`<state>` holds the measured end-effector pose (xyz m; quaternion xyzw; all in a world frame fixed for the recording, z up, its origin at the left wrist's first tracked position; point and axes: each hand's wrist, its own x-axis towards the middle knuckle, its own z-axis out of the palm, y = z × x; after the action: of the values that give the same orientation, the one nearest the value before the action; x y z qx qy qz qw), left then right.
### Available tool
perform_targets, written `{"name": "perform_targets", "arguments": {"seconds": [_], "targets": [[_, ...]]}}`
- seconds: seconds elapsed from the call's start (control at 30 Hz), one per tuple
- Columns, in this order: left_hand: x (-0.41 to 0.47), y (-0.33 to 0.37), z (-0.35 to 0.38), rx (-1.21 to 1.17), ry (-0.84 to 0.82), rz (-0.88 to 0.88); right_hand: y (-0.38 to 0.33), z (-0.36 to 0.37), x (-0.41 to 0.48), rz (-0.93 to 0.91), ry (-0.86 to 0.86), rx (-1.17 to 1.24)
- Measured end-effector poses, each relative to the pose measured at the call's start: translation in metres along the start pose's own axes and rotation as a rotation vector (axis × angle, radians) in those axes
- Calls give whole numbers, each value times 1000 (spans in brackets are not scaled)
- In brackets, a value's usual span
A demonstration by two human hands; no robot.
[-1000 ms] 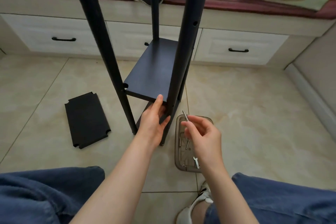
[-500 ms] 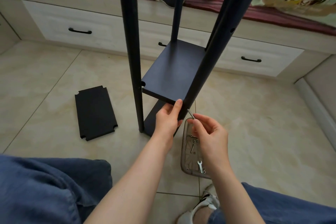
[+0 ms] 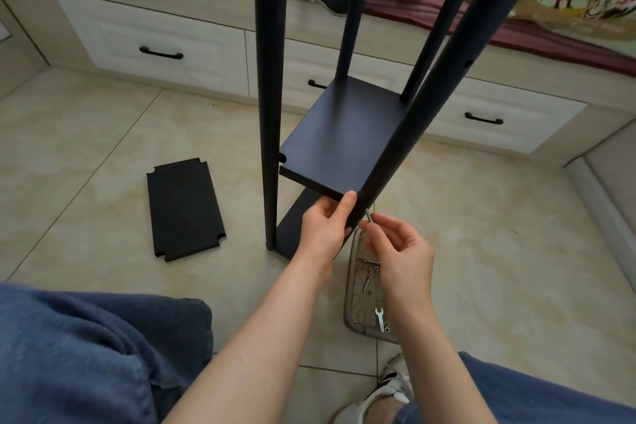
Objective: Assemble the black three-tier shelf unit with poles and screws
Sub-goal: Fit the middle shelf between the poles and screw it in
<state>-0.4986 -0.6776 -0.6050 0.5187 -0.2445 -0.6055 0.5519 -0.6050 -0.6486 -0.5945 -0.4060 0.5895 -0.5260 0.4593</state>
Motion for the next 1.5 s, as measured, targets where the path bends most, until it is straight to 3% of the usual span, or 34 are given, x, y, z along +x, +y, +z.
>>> {"name": "perform_targets", "arguments": {"seconds": [0.7,1.5], "targets": [[11,-7,7,-84,-1,-14,-1,-2,13,-56,-21,-48],[9,-7,7,-70,-20,-15,1,6,8,8,18,84]]}}
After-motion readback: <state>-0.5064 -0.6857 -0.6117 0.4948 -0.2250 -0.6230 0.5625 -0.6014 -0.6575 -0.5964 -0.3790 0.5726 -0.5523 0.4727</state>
